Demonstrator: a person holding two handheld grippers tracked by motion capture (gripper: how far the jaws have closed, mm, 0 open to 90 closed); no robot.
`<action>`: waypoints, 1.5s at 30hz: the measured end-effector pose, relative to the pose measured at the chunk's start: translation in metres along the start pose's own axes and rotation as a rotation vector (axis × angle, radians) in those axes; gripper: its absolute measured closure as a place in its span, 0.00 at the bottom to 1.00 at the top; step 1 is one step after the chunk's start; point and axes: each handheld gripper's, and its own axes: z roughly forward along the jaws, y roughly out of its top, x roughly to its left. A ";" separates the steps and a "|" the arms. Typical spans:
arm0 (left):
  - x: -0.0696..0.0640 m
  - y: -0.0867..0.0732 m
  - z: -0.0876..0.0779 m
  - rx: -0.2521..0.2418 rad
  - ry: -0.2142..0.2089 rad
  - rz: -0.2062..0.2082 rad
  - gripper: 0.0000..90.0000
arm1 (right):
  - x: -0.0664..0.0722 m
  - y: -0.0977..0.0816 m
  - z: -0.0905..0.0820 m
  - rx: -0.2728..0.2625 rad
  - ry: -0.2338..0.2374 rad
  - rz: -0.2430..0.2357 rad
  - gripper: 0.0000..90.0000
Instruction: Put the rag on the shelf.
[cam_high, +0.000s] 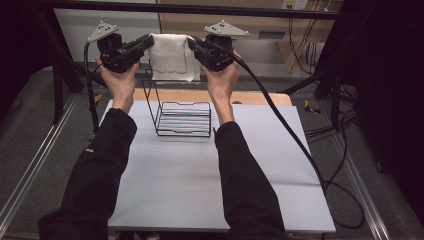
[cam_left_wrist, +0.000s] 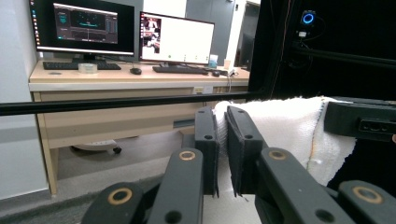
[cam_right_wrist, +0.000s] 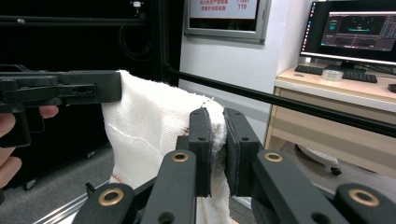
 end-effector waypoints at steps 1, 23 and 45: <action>0.000 -0.001 0.000 0.003 -0.001 0.002 0.92 | 0.000 -0.001 0.000 0.000 0.003 -0.003 0.92; -0.001 -0.034 -0.009 0.061 -0.026 0.021 0.92 | 0.004 -0.032 -0.005 0.060 0.019 -0.003 0.92; -0.011 -0.048 -0.036 0.105 -0.083 0.034 0.90 | 0.016 -0.045 -0.028 0.078 0.079 -0.052 0.91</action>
